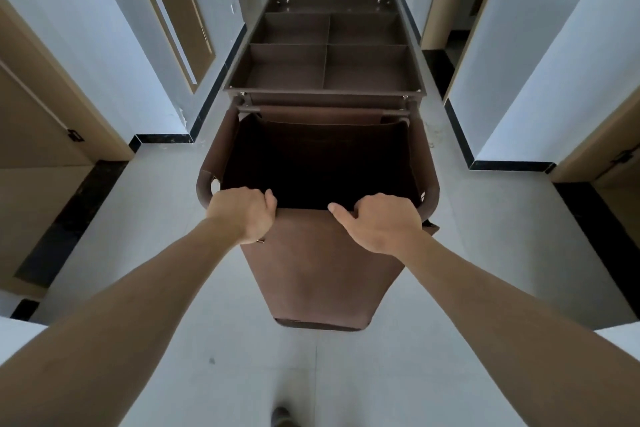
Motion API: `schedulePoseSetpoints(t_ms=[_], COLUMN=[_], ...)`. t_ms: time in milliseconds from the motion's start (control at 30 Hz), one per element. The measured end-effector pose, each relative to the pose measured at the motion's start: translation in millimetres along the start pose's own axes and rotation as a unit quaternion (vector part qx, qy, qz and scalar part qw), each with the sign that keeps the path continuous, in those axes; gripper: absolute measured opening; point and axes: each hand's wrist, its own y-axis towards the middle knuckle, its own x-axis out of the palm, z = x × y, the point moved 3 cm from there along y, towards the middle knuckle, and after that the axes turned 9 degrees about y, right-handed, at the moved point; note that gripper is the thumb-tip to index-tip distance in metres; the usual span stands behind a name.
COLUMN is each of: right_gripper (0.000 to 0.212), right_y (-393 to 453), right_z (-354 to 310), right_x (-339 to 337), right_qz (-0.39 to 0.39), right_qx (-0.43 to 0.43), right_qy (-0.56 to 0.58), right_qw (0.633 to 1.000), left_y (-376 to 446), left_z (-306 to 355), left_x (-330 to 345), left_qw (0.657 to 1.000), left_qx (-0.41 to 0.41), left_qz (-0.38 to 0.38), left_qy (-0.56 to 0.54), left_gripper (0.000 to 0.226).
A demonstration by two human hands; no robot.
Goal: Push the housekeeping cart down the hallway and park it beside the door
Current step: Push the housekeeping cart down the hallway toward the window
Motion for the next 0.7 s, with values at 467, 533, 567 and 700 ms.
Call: schedulePoseSetpoints(t_ms=[467,533,567,700], right_gripper=[0.101,0.1,0.099,0.093], right_y=[168.5,188.2,198.7,242.1], right_z=[44.1,49.7,52.1,64.1], right_x=[-6.8,-7.8,-8.5,-12.6], right_qz=[-0.126,-0.117,-0.112,-0.107], right_qx=[0.104,0.115,0.116,0.122], right_qy=[0.037,0.037,0.036,0.035], right_qw=[0.986,0.986,0.986,0.986], left_y=[185.6,211.5,224.0,270.2], left_z=[-5.3,-4.8,-5.3,-7.2], left_x=[-4.4,-0.9,0.4,-0.6], left_qw=[0.976,0.972,0.971,0.967], left_qx=[0.2,0.207,0.207,0.195], left_qz=[-0.087,-0.106,-0.115,-0.145], left_qy=[-0.001,-0.018,-0.035,-0.077], left_gripper=[0.061,0.051,0.049,0.047])
